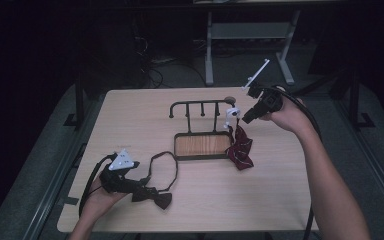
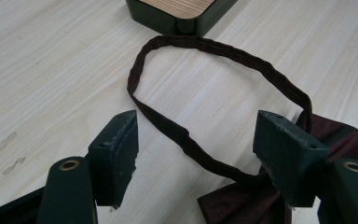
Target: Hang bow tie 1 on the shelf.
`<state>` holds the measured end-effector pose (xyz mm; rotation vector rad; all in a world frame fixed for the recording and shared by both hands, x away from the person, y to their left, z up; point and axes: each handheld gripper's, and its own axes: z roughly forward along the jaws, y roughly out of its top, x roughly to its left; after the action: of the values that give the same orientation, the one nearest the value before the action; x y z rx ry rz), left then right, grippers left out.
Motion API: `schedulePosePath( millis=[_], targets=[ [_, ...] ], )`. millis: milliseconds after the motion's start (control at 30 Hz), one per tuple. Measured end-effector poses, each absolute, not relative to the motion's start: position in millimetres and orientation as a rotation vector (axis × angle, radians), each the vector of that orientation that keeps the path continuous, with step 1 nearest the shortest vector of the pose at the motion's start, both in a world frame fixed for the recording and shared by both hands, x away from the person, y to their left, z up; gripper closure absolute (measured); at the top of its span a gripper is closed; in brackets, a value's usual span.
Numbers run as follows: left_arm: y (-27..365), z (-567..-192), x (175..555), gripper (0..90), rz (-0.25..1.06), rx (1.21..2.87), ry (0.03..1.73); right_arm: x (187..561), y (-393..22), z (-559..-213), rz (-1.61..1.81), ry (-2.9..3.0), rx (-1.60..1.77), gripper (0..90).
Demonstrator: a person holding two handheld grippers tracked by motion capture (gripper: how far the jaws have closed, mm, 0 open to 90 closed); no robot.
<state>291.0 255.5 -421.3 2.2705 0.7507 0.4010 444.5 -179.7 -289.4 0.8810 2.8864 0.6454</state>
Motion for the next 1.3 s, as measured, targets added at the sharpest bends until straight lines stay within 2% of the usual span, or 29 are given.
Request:
schedulePosePath(
  millis=[1300],
  targets=[
    [252.7, -424.5, 292.0, 32.2, 0.382, 2.286, 0.754, 404.4, -203.7, -346.4, 0.793, 2.949, 0.858, 64.2]
  ],
)
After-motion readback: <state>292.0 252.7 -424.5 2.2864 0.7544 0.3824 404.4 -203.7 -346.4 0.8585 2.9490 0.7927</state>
